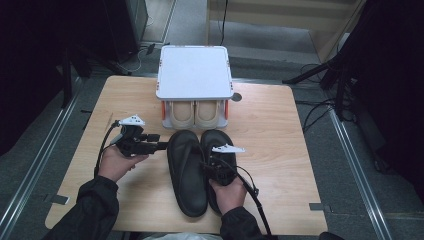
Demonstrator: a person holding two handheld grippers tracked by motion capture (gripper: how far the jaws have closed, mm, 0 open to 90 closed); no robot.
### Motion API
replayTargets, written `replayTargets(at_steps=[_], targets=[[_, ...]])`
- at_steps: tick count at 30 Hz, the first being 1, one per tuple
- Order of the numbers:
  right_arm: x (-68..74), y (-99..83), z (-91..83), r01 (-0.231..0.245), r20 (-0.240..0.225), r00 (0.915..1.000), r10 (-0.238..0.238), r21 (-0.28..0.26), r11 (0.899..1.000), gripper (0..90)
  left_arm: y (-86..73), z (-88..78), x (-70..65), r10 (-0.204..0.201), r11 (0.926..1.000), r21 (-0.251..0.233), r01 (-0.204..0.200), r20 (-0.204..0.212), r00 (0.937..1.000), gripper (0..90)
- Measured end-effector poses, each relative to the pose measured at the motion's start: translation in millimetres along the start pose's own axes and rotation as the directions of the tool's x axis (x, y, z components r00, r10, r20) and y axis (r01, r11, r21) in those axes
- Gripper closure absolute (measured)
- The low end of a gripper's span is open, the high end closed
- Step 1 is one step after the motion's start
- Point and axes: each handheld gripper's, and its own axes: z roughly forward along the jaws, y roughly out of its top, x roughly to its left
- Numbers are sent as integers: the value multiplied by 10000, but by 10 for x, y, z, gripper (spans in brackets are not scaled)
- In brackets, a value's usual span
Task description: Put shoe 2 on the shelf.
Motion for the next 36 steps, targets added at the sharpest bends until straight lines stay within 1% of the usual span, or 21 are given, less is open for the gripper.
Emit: replayTargets(at_steps=[3, 6, 10, 11, 13, 21, 24, 25, 26, 27, 29, 30, 32, 33, 36], targets=[[1, 3, -2, -117, 23, 9999, 117, 23, 9999, 706, 2, -11, 7, -91, 9999, -115, 92, 117, 9999, 474], [7, 5, -5, -298, 115, 9995, 298, 4, 9996, 718, 1, -23, 18, -144, 9997, -180, 145, 74, 9999, 474], [-11, 5, -9, -367, 47, 9993, 367, -18, 9993, 722, 2, -18, 24, -179, 9998, -94, 181, 141, 9997, 474], [-19, 5, -8, -324, 53, 9995, 324, -40, 9995, 727, 2, -18, 21, -176, 9998, -118, 177, 110, 9998, 474], [-20, 7, -16, -373, 149, 9992, 373, -64, 9993, 737, 2, -24, 25, -190, 9997, -177, 194, 196, 9996, 474], [-84, 17, -76, -487, 378, 9981, 488, -29, 9988, 768, 1, -44, 46, -276, 9991, -303, 280, 145, 9995, 474], [-103, 15, -106, -402, 388, 9984, 400, 50, 9992, 770, 0, -57, 57, -285, 9992, -289, 288, 114, 9995, 472], [-106, 13, -119, -304, 395, 9988, 300, 95, 9995, 770, -1, -65, 66, -271, 9992, -287, 273, 70, 9996, 472], [-104, 11, -133, -248, 368, 9990, 242, 150, 9996, 771, -3, -75, 78, -318, 9990, -303, 321, 84, 9995, 469], [-104, 13, -146, -129, 340, 9993, 123, 200, 9997, 771, -4, -83, 86, -415, 9985, -350, 415, 5, 9991, 467], [-106, 18, -186, 113, 143, 9998, -117, 292, 9995, 771, -6, -112, 117, -414, 9985, -373, 411, -65, 9991, 465], [-113, 25, -208, 236, 5, 9997, -236, 314, 9992, 771, -8, -120, 128, -481, 9980, -420, 477, -75, 9988, 462], [-134, 45, -249, 481, -436, 9980, -466, 350, 9982, 771, -12, -142, 151, -515, 9980, -376, 506, -234, 9984, 457], [-145, 56, -270, 610, -660, 9961, -585, 363, 9975, 770, -17, -150, 162, -565, 9975, -428, 553, -261, 9981, 457], [-183, 98, -300, 1127, -1280, 9862, -1054, 509, 9923, 770, -25, -177, 202, -687, 9966, -476, 671, -332, 9971, 453]])
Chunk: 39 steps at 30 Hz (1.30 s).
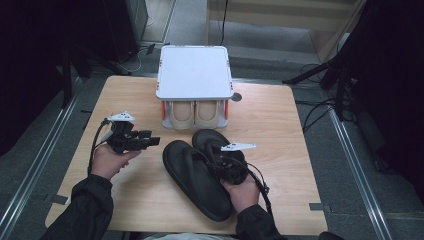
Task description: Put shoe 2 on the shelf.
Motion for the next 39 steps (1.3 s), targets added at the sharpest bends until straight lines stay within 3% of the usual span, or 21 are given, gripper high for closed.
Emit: replayTargets(at_steps=[6, 11, 16, 19, 24, 31, 37, 39], targets=[[-79, 79, -4, 1304, -842, 9885, -1260, 485, 9903, 770, -16, -58, 56, -143, 9999, -93, 141, -193, 9997, 450], [-134, 176, 12, 1728, -1470, 9754, -1640, 491, 9837, 771, -38, -105, 101, -299, 9994, -174, 293, -315, 9991, 449], [-128, 347, 40, 2578, -2129, 9469, -2409, 551, 9646, 771, -64, -143, 120, -386, 9991, -175, 380, -356, 9986, 448], [-109, 442, 54, 2874, -2524, 9314, -2623, 675, 9554, 771, -90, -183, 149, -453, 9987, -253, 442, -466, 9979, 445], [-57, 597, 46, 3558, -3102, 8957, -3186, 702, 9319, 771, -139, -253, 222, -725, 9971, -257, 710, -635, 9953, 438], [21, 725, -21, 3891, -3546, 8690, -3451, 590, 9193, 770, -185, -311, 267, -856, 9962, -217, 841, -831, 9929, 435], [113, 875, -136, 4299, -3877, 8382, -3835, 371, 9021, 770, -219, -356, 277, -994, 9948, -299, 971, -892, 9910, 432], [135, 948, -187, 4307, -4000, 8321, -3842, 298, 9020, 770, -229, -366, 278, -992, 9949, -295, 969, -913, 9909, 431]])
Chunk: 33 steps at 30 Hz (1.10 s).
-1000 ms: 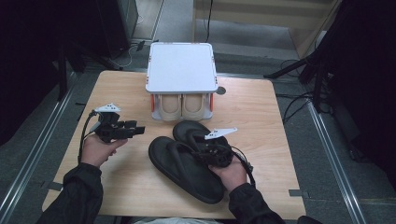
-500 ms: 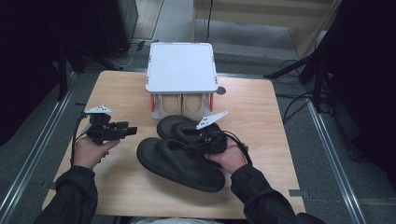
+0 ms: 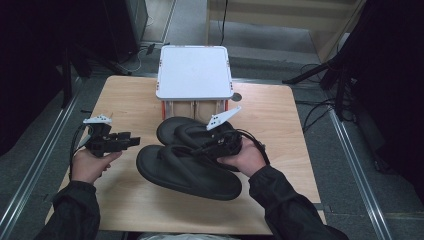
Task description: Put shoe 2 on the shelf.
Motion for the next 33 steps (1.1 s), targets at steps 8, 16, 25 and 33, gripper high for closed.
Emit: replayTargets(at_steps=[8, 16, 25, 33], targets=[[20, 267, -205, 224, -39, 9997, -224, -112, 9997, 769, -34, -31, 17, -34, 10000, 22, 34, -92, 10000, 430], [8, 576, -374, 61, 2, 10000, -61, -77, 10000, 770, -50, -50, 19, -83, 10000, 8, 83, -92, 9999, 429], [-88, 886, -484, -272, 701, 9971, 302, -427, 9987, 770, -55, -48, 19, -61, 10000, -54, 61, -112, 9999, 428], [-406, 1141, -472, -1223, 1886, 9728, 1347, -757, 9896, 770, -54, -46, 19, -29, 10000, -39, 28, -97, 9999, 428]])
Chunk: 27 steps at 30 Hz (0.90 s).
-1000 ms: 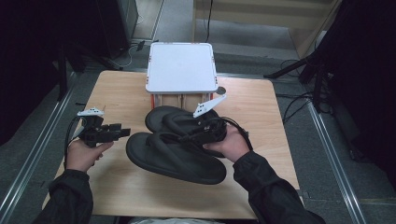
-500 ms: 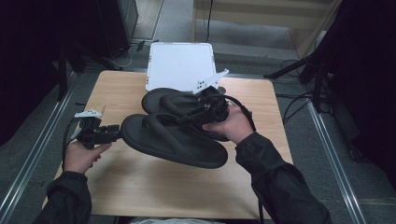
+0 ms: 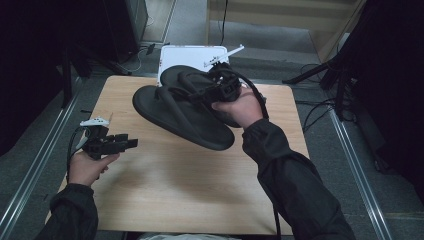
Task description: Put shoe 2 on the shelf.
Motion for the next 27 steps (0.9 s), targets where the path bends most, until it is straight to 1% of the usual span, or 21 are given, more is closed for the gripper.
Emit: replayTargets(at_steps=[1, 4, 8, 9, 12, 14, 16, 18, 19, 21, 23, 24, 25, 26, 27], targets=[[-32, 34, 18, -104, 158, 9998, 105, -14, 9999, 769, 0, 1, -2, 18, 10000, 9, -18, -9, 10000, 428], [-149, 119, 81, -329, 406, 9986, 336, -181, 9993, 769, -2, 7, -12, 43, 10000, 52, -43, -55, 10000, 427], [-294, 219, 162, -658, 1063, 9919, 698, -404, 9970, 770, 0, 11, -33, 115, 9999, 25, -115, 17, 9999, 428], [-324, 241, 182, -805, 1281, 9881, 854, -433, 9958, 770, 0, 15, -34, 142, 9999, 20, -143, 29, 9999, 428], [-429, 299, 246, -1310, 1704, 9757, 1378, -508, 9901, 770, 1, 19, -34, 140, 9999, 59, -140, 61, 9999, 428], [-491, 333, 289, -1638, 1998, 9647, 1719, -562, 9849, 770, 0, 23, -38, 130, 9999, 33, -130, 89, 9999, 428], [-549, 367, 329, -2001, 2338, 9494, 2095, -636, 9777, 770, 3, 25, -40, 126, 9999, 73, -127, 134, 9998, 428], [-587, 407, 369, -2311, 2803, 9290, 2419, -713, 9703, 768, 6, 25, -44, 131, 9998, 132, -133, 197, 9997, 429], [-599, 429, 391, -2466, 3073, 9162, 2571, -733, 9663, 769, 6, 26, -55, 178, 9998, 111, -180, 194, 9997, 429], [-628, 467, 432, -2795, 3507, 8885, 2960, -982, 9551, 769, 10, 26, -70, 252, 9996, 82, -254, 270, 9993, 430], [-660, 500, 473, -3240, 3829, 8551, 3494, -1313, 9369, 768, 11, 31, -82, 281, 9996, 89, -284, 358, 9990, 430], [-673, 508, 488, -3315, 3900, 8474, 3604, -1418, 9328, 768, 12, 38, -85, 216, 9997, 80, -220, 457, 9987, 431], [-682, 525, 518, -3466, 4063, 8305, 3810, -1583, 9245, 768, 11, 41, -86, 179, 9998, 78, -184, 517, 9985, 431], [-691, 531, 535, -3514, 4127, 8237, 3889, -1668, 9212, 767, 11, 46, -86, 165, 9998, 72, -169, 576, 9982, 431], [-701, 541, 561, -3602, 4225, 8118, 4030, -1808, 9152, 767, 10, 54, -90, 192, 9998, 59, -196, 608, 9980, 431]])
